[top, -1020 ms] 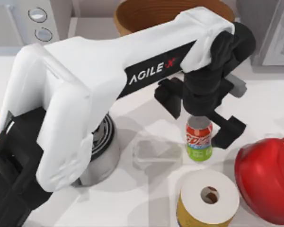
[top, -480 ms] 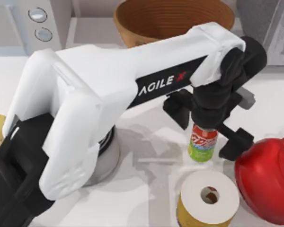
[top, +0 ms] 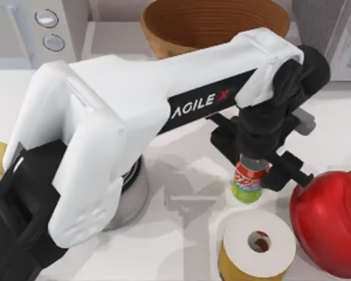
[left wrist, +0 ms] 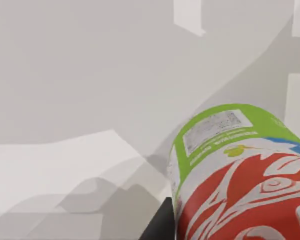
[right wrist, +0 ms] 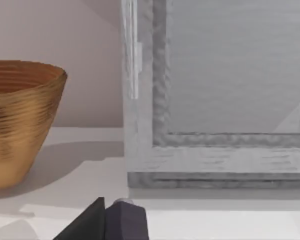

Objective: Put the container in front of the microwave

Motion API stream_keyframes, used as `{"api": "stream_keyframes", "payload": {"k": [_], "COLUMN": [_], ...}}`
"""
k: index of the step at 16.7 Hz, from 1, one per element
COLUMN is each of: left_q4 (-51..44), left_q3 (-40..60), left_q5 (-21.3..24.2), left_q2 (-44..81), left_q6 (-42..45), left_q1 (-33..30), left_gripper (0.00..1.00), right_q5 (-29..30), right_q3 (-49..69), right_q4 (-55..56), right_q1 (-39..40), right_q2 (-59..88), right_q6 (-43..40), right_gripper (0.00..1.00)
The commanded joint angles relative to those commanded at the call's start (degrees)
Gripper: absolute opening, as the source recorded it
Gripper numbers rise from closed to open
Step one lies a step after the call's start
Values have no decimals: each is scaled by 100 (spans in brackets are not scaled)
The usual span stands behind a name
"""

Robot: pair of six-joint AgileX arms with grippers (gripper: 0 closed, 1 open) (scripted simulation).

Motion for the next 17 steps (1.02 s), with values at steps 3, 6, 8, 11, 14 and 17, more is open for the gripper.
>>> {"api": "stream_keyframes", "payload": {"k": [3, 6, 8, 11, 14, 17], "left_q4": [0, 0, 0, 0, -30, -168], "left_q3": [0, 0, 0, 0, 15, 141], "left_q5": [0, 0, 0, 0, -82, -434], "left_q2": [0, 0, 0, 0, -17, -94], "left_q6": [0, 0, 0, 0, 94, 484], "left_q1": [0, 0, 0, 0, 22, 43], "left_gripper": [2, 0, 0, 0, 0, 0], "right_q5": [0, 0, 0, 0, 0, 0], "right_q3": [0, 0, 0, 0, 0, 0], "right_q4": [0, 0, 0, 0, 0, 0], "right_q1": [0, 0, 0, 0, 0, 0], "right_q2": [0, 0, 0, 0, 0, 0], "right_q6": [0, 0, 0, 0, 0, 0], "right_gripper": [100, 100, 100, 100, 100, 100]}}
